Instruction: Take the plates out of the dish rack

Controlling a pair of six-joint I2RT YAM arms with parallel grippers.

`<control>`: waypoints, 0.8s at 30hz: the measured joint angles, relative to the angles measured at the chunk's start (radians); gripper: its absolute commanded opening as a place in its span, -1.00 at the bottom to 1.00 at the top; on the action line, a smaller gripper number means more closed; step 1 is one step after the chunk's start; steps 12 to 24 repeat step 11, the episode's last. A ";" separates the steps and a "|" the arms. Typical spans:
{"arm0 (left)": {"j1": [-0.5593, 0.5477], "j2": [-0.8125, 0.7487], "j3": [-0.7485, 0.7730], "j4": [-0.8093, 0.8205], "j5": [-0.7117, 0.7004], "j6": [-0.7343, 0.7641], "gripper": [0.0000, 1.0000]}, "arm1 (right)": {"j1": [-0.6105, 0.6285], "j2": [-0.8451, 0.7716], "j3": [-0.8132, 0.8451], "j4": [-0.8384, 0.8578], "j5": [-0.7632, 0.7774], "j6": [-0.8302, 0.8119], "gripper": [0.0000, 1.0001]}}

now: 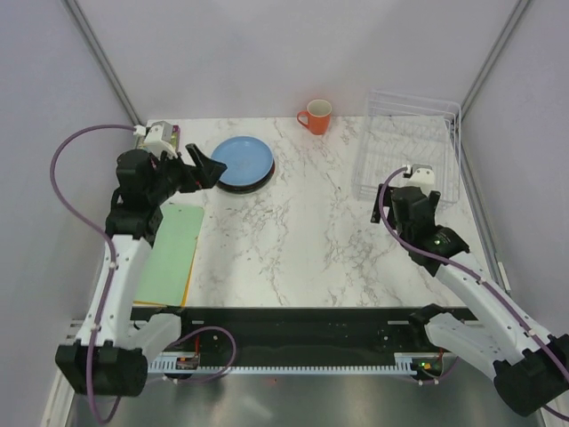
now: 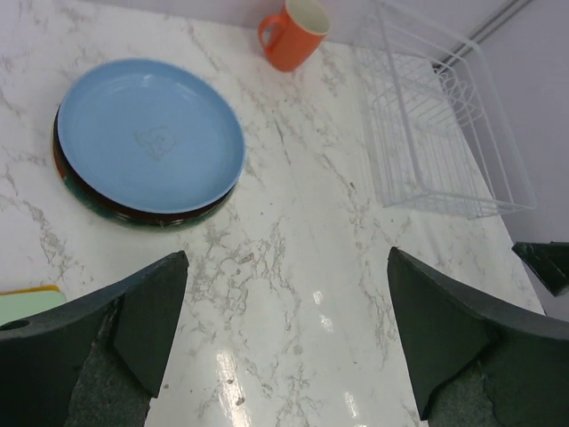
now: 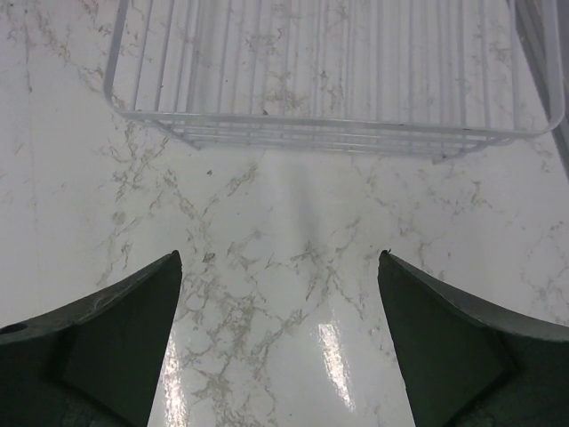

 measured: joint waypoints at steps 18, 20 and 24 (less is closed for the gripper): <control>-0.045 -0.332 -0.193 0.053 -0.096 0.113 0.99 | 0.000 0.049 0.091 0.010 0.147 -0.079 0.96; -0.045 -0.332 -0.193 0.053 -0.096 0.113 0.99 | 0.000 0.049 0.091 0.010 0.147 -0.079 0.96; -0.045 -0.332 -0.193 0.053 -0.096 0.113 0.99 | 0.000 0.049 0.091 0.010 0.147 -0.079 0.96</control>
